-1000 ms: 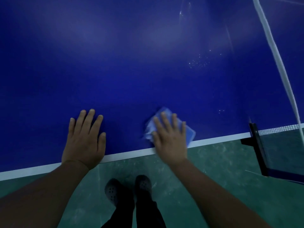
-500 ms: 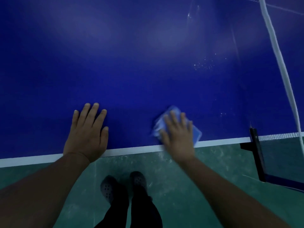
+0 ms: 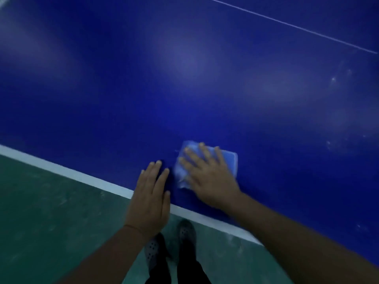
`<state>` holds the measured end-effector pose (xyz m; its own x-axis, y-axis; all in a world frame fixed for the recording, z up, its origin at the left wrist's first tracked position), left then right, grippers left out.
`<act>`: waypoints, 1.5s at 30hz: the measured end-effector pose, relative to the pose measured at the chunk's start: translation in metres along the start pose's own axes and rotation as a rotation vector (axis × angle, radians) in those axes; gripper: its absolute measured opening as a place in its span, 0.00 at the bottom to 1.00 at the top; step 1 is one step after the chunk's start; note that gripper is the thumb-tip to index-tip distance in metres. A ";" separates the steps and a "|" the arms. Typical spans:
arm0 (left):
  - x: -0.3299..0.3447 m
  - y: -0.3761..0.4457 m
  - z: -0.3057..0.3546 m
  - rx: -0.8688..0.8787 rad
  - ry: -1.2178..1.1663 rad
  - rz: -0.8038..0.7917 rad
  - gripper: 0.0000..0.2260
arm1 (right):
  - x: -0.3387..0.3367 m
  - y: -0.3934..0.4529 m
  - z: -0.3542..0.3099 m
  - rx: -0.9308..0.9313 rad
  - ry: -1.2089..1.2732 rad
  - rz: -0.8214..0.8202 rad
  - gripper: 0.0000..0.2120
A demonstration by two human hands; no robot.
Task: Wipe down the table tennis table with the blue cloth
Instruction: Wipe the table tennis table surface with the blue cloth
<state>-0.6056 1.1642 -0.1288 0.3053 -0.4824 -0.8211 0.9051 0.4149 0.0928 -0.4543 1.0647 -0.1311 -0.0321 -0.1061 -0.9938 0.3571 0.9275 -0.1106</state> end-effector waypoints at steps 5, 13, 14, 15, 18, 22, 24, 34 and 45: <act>-0.021 -0.009 -0.035 -0.306 0.161 0.082 0.26 | -0.010 0.067 0.111 0.657 0.107 -0.035 0.27; -0.030 0.011 -0.057 -0.560 0.244 0.161 0.28 | -0.012 0.093 -0.014 -0.292 -0.035 0.016 0.25; -0.029 0.012 -0.057 -0.561 0.262 0.150 0.28 | -0.013 0.111 0.010 -0.196 -0.064 0.041 0.25; -0.028 0.013 -0.057 -0.558 0.278 0.140 0.28 | -0.016 0.134 0.036 -0.063 -0.089 0.078 0.25; -0.027 0.010 -0.057 -0.548 0.288 0.126 0.29 | -0.027 0.188 0.099 0.410 0.072 0.022 0.27; -0.027 0.009 -0.059 -0.516 0.288 0.160 0.28 | -0.035 0.200 0.009 0.174 0.050 0.073 0.26; -0.026 0.008 -0.059 -0.506 0.294 0.171 0.28 | -0.025 0.171 -0.052 -0.356 -0.001 0.017 0.26; -0.026 0.010 -0.058 -0.504 0.245 0.171 0.28 | -0.049 0.348 0.030 0.181 0.047 0.052 0.26; -0.037 -0.018 -0.063 -0.609 0.040 0.402 0.24 | -0.031 0.253 -0.188 -0.832 -0.113 0.024 0.27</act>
<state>-0.6516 1.2232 -0.1358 0.5580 -0.1788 -0.8104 0.3968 0.9152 0.0712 -0.5384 1.3705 -0.1294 0.0766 -0.0774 -0.9941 -0.4495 0.8872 -0.1037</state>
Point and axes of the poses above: each hand's wrist, its own y-axis towards the middle knuckle, its own x-axis out of the palm, z = x × y, the point moved 5 cm from there along y, towards the middle knuckle, and after that the axes turned 5 degrees about -y, right-handed, at the moved point
